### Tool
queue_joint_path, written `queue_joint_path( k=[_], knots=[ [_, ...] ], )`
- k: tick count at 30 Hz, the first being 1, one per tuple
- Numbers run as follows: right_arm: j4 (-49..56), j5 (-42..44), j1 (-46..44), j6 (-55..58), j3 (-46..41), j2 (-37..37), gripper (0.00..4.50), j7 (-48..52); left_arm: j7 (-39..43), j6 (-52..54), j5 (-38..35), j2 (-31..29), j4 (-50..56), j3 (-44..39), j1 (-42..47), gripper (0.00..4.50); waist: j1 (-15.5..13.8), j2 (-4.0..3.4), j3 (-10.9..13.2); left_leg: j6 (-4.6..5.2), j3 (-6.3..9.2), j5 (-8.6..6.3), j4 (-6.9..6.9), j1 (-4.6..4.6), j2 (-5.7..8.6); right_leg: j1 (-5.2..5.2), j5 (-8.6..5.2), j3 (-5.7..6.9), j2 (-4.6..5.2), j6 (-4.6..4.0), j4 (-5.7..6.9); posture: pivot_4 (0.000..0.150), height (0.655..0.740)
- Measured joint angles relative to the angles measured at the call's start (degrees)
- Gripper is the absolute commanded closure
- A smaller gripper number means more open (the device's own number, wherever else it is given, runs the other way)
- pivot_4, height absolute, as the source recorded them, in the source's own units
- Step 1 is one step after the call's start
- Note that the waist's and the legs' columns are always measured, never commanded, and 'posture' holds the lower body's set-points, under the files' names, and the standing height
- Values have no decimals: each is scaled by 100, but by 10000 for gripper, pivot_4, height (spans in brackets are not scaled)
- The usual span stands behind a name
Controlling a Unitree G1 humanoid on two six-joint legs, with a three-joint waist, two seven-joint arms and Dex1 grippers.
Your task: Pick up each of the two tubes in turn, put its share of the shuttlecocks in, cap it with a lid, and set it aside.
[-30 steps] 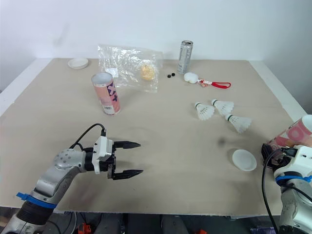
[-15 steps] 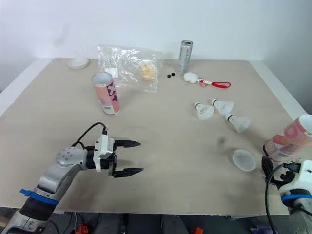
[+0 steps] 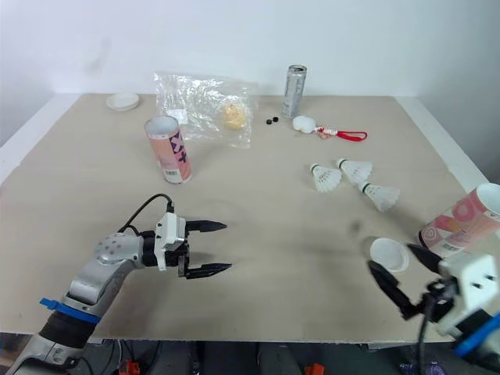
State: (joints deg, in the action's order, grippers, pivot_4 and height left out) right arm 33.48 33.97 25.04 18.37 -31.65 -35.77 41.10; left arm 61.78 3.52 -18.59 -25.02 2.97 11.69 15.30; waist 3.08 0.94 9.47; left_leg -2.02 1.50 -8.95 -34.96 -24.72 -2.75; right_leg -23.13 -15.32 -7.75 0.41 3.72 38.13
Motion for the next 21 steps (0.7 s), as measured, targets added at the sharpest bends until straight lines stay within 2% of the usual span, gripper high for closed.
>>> queue_joint_path(
  k=[5,10,16,21],
  knots=[
    [-361,-525,-1507,-380,1334,-169,616,322,-537,-40,208,153,-29,-100,-72,0,-32,7,5,1,3,0,-2,-15,1,-5,0,4,-2,2,-2,1500,7400],
    [-1336,-732,-2730,-728,2273,-172,616,1018,-1377,148,342,326,-49,-399,-40,0,-47,13,9,-2,18,-1,-1,-35,10,-4,5,5,-4,42,-4,1500,7400],
    [-2249,-738,-3594,-870,2962,67,616,1657,-2160,537,363,515,-3,-729,-88,0,-45,15,10,-4,29,-4,2,-35,10,-3,3,11,-9,45,-2,1500,7400],
    [-2886,-743,-4217,-909,3120,337,616,1760,-2944,635,455,677,8,-1103,-135,0,-43,15,10,-4,29,-1,-4,-32,9,-1,17,12,-11,46,-1,1500,7400]
  ],
)
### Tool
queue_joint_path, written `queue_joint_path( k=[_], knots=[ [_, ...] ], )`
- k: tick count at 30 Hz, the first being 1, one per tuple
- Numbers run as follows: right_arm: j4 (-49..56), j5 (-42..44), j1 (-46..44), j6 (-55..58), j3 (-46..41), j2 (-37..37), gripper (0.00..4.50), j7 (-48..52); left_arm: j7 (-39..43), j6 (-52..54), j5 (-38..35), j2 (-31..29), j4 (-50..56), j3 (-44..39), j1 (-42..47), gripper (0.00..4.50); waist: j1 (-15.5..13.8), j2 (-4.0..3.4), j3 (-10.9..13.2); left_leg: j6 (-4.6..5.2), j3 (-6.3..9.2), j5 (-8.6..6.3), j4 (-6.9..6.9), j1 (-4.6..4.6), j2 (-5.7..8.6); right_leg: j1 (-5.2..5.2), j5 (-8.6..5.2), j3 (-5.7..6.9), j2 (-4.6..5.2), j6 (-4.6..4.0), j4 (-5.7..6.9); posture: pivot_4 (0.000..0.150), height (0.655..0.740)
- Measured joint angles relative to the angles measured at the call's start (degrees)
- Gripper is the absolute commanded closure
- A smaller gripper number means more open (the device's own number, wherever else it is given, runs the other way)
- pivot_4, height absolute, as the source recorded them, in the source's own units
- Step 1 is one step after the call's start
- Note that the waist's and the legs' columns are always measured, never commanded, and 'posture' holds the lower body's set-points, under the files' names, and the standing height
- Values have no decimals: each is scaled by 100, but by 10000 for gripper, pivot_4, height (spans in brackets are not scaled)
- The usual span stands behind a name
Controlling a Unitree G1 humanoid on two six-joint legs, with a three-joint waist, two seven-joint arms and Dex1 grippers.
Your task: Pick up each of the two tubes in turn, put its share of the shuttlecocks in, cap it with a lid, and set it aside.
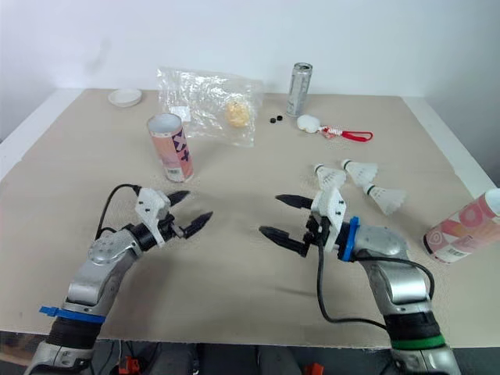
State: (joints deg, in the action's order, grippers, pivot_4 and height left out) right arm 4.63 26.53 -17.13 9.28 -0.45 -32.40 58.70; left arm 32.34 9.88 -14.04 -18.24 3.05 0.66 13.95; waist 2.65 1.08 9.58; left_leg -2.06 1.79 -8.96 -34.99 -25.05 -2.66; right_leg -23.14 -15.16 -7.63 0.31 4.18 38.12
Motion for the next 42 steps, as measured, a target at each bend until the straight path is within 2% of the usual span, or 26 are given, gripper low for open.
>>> queue_joint_path(
  k=[9,18,28,42],
  knots=[
    [-446,-148,-192,-126,42,110,616,124,-945,16,167,160,-117,-415,15,0,-3,0,0,-2,2,2,-2,-1,0,1,2,0,-2,1,1,1500,7400],
    [-672,-365,-237,-302,52,155,616,111,-1023,116,160,167,-621,-502,321,0,-3,0,0,-15,2,10,-3,0,1,1,8,1,-2,3,1,1500,7400],
    [-764,-615,-410,-404,169,279,616,-38,-886,-151,273,169,-2296,-500,1532,0,-2,1,0,-18,4,15,-2,-3,1,1,12,1,-4,8,1,1500,7400],
    [-497,-659,-179,-352,167,267,616,-302,-827,-862,511,182,-4213,-502,2614,0,-4,2,1,-19,8,15,-1,-5,2,-1,12,3,-6,9,1,1500,7400]
  ],
)
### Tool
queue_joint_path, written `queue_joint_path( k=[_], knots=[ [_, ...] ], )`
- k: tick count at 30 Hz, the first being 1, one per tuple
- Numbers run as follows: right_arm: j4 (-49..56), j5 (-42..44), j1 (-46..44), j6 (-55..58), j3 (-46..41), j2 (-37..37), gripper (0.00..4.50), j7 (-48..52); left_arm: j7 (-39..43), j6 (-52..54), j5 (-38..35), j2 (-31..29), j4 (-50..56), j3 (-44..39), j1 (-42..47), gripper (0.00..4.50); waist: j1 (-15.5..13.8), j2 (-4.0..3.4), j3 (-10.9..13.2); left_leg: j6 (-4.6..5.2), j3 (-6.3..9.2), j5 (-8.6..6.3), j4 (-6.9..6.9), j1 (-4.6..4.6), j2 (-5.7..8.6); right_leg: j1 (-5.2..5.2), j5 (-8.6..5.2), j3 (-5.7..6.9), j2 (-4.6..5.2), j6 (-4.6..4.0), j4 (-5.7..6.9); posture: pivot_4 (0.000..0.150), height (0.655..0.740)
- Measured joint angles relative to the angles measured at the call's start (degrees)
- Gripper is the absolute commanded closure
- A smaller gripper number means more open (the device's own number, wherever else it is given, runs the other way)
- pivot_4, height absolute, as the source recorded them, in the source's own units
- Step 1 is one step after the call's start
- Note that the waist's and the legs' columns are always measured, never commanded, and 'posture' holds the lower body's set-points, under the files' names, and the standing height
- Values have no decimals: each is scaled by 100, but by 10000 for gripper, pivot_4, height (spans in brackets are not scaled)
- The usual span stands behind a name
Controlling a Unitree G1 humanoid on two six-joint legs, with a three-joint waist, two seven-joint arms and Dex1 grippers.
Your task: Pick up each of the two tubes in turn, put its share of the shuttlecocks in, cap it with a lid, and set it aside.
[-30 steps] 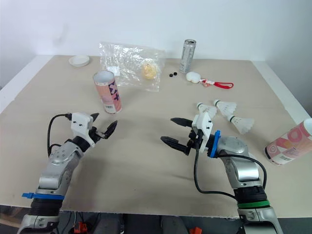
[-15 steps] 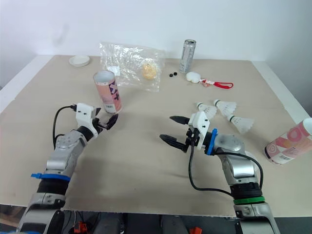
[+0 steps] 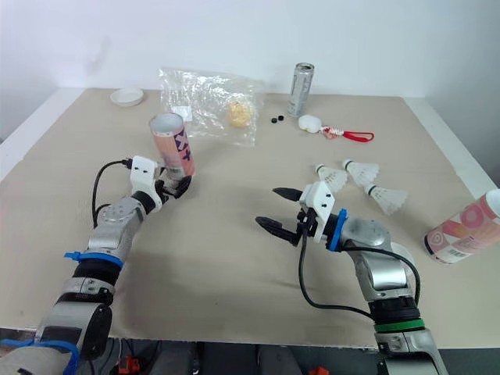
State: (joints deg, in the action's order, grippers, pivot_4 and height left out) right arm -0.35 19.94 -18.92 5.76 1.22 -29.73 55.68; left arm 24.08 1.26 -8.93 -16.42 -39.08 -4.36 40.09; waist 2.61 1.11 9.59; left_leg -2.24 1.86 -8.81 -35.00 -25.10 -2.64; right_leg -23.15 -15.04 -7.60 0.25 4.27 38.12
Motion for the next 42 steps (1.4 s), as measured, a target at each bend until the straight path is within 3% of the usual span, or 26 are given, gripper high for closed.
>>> queue_joint_path(
  k=[10,20,25,26,34,38,42],
  knots=[
    [329,-1,125,139,2,-3,616,-233,285,-650,155,-4,-1676,-1,908,0,1,1,0,0,1,0,1,-3,1,-1,-2,0,-1,3,0,1500,7400],
    [653,0,264,319,2,-20,616,-357,439,-902,185,-5,-2405,-87,1220,0,1,1,1,-1,2,0,1,-3,1,-2,-1,1,-1,3,0,1500,7400],
    [742,0,279,381,2,-25,0,-371,458,-992,133,-3,-2557,-240,1271,14762,1,1,1,-1,2,0,1,-3,1,-2,-2,1,-1,3,0,1500,7400],
    [754,0,291,390,2,-29,0,-372,453,-992,112,-2,-2568,-283,1273,15485,1,1,1,-1,2,0,1,-3,1,-2,-2,1,-1,3,0,1500,7400],
    [918,16,392,562,-47,-46,0,-543,491,-1126,172,-26,-2547,-284,1246,15485,0,2,1,-1,2,0,2,-5,1,-3,-2,1,-1,4,0,1500,7400],
    [1366,177,701,1062,-372,-31,0,-1080,717,-1273,391,-193,-1916,-30,900,15485,-1,2,1,-3,3,1,10,-6,0,-5,-3,0,0,1,1,1500,7400],
    [2088,246,1124,1808,-773,194,0,-2087,1457,-997,461,-393,-368,437,269,15485,-2,1,1,-7,3,3,18,-8,-1,-11,-4,0,0,-7,3,1500,7400]
  ],
)
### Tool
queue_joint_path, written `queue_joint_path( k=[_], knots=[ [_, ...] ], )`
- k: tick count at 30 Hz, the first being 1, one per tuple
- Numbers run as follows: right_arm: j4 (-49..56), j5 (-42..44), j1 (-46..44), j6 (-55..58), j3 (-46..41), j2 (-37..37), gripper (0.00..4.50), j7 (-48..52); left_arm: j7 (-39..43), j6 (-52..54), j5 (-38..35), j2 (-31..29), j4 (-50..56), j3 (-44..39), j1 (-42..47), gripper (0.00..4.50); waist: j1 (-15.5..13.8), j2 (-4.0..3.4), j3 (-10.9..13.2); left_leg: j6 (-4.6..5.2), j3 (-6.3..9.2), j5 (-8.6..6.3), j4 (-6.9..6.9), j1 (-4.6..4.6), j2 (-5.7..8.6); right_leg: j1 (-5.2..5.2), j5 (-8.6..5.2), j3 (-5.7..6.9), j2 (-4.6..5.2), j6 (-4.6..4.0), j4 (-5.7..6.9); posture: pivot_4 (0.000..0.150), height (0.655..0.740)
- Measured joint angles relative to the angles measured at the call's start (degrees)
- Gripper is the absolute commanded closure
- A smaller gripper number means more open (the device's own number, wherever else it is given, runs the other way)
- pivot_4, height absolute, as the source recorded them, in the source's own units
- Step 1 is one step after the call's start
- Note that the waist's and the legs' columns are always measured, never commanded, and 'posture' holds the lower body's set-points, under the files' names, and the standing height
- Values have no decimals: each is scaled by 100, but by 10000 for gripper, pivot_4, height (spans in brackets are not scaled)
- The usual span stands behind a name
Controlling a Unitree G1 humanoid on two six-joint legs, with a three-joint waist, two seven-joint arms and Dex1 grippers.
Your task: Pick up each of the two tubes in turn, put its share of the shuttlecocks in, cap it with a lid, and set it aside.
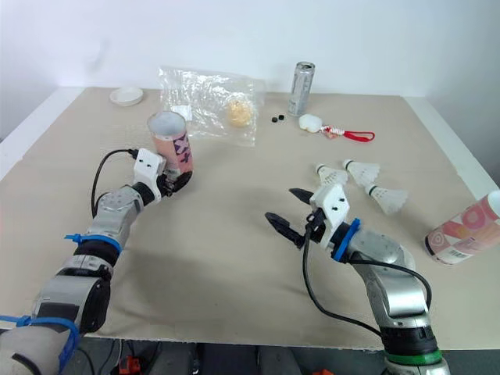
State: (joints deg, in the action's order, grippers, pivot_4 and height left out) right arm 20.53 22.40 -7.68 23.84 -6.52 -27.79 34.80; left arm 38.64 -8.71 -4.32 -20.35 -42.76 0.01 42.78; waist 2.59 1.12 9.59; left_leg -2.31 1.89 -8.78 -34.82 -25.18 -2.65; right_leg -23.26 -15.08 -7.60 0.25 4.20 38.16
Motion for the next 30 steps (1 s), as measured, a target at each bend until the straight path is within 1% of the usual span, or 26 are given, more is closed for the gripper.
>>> queue_joint_path(
  k=[3,4,5,8,9,11,14,17,19,30],
  knots=[
    [369,48,114,384,-211,176,0,-558,559,334,40,-233,928,365,-301,15485,5,-1,0,-2,-1,1,1,2,-1,-2,-1,-1,-1,-2,1,1500,7400],
    [571,48,179,597,-386,321,0,-947,1038,682,39,-456,1654,677,-501,15485,8,-1,-1,-2,-1,1,2,2,-2,-2,-3,0,-1,-4,2,1500,7400],
    [640,47,204,728,-496,374,0,-1177,1345,914,33,-544,2065,883,-578,15485,8,-3,-2,-2,-2,1,1,4,-2,0,-3,-1,1,-5,2,1500,7400],
    [680,3,198,909,-577,523,0,-1630,2188,1563,33,-862,2955,1466,-636,15485,14,-2,-1,2,-2,4,-1,6,-3,-1,0,0,-1,-8,2,1500,7400],
    [645,-65,183,918,-573,548,0,-1749,2587,1870,33,-1051,3309,1746,-628,15485,18,-3,-2,3,-4,5,-1,8,-3,0,0,-1,-1,-9,3,1500,7400],
    [486,-172,64,912,-568,559,0,-1878,3004,2221,21,-1129,3615,2018,-577,15485,20,-4,-2,8,-7,8,-1,10,-3,-1,-8,-2,0,-28,2,1500,7400],
    [69,-310,-251,826,-509,622,0,-1990,3399,2673,40,-1190,3765,2282,-275,15485,21,-4,-2,16,-7,13,-3,10,-3,-1,-4,-1,-1,-32,2,1500,7400],
    [-452,-425,-574,729,-468,706,0,-2040,3581,2937,66,-1174,3780,2448,-80,15485,23,-4,-1,19,-7,15,-5,9,-3,0,-2,-1,-1,-30,2,1500,7400],
    [-921,-489,-855,628,-467,743,0,-2069,3601,3091,118,-1121,3778,2516,22,15485,23,-4,-1,19,-7,15,-5,7,-3,-1,8,-1,0,-9,2,1500,7400],
    [-2487,-644,-1702,221,-466,822,0,-1996,3419,3346,205,-979,3780,2527,54,15485,20,-4,-2,23,-2,14,-1,9,-1,2,10,0,-1,-5,3,1500,7400]
  ],
)
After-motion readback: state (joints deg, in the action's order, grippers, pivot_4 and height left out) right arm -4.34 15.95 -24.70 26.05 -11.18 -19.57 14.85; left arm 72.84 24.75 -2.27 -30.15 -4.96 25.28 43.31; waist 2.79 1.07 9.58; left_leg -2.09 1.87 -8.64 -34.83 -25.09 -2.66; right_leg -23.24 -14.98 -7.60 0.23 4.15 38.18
